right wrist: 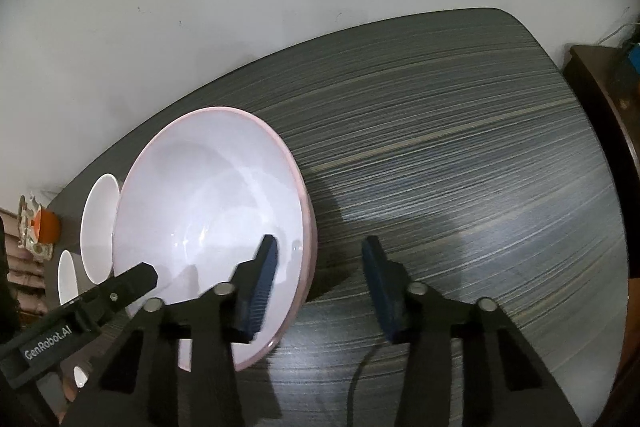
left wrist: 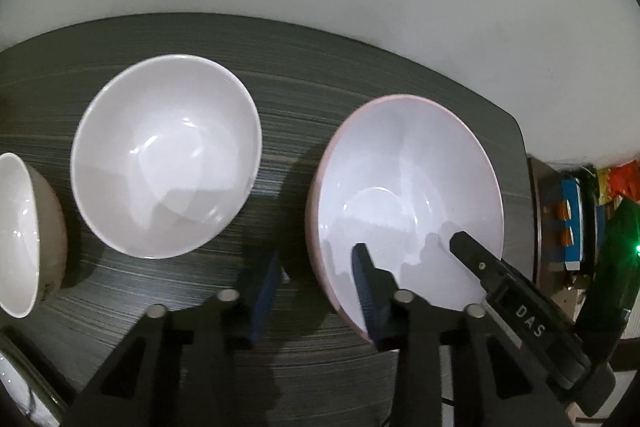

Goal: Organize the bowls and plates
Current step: 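Grasp the rim of the large pink bowl with the left gripper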

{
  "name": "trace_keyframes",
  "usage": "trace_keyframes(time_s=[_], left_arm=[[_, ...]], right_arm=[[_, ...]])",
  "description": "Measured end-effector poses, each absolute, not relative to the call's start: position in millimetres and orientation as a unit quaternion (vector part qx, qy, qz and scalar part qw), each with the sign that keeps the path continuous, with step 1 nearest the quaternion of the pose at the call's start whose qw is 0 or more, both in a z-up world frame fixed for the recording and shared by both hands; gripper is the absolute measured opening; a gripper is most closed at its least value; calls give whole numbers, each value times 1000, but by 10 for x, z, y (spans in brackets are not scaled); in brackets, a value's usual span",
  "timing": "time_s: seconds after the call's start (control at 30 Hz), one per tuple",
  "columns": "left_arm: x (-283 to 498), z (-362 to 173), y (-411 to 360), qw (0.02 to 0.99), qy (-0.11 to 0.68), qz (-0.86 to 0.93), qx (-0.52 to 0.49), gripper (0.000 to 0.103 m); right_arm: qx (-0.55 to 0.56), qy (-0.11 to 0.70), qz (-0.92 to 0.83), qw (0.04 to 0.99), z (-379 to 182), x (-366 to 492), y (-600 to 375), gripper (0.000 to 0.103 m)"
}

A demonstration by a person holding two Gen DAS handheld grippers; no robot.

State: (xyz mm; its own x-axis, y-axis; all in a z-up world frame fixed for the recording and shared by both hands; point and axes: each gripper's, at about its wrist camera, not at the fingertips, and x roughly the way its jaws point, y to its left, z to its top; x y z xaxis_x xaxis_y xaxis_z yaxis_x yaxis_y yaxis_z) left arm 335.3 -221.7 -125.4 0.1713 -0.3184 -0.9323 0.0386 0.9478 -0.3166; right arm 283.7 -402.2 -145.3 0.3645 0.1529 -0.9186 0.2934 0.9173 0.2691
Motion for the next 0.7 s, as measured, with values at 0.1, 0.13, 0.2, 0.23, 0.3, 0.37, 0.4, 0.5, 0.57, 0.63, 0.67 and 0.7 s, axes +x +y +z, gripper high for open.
trace_keyframes(time_s=[0.1,0.13,0.2,0.23,0.3,0.37,0.4,0.5,0.57,0.63,0.67,0.7], left_arm=[[3321,-1239,-2273,754,633,-133,-112,20],[3308,-1223,-2275,757,630,-134,-107,20],[3276,-1186,-2267,762,625,-136,-101,20],[3258,-1172,-2260,761,625,-138,-102,20],[3236,-1154,-2243,760,626,-141,-104,20],[3206,-1132,-2231,761,624,-143,-101,20],[3172,-1113,-2223,762,624,-144,-99,20],[3047,-1033,-2174,761,624,-148,-94,20],[2924,-964,-2116,761,624,-154,-89,20],[2788,-876,-2062,764,620,-159,-80,20],[2722,-828,-2022,766,618,-160,-75,20],[2645,-776,-1978,767,617,-161,-71,20]], right_arm=[[207,566,-32,797,-1472,2843,-4020,18],[207,565,-29,798,-1463,2841,-4012,15],[198,566,-33,799,-1431,2821,-3993,15],[198,566,-34,800,-1421,2809,-3988,15],[199,568,-38,798,-1402,2776,-3988,15],[204,567,-40,797,-1363,2711,-3982,16],[203,567,-40,798,-1331,2675,-3970,16],[201,566,-40,798,-1242,2584,-3932,16],[203,567,-39,797,-1181,2485,-3911,16],[203,570,-38,795,-1123,2397,-3876,16],[201,570,-37,796,-1084,2340,-3840,16],[198,568,-35,798,-1027,2268,-3797,16]])
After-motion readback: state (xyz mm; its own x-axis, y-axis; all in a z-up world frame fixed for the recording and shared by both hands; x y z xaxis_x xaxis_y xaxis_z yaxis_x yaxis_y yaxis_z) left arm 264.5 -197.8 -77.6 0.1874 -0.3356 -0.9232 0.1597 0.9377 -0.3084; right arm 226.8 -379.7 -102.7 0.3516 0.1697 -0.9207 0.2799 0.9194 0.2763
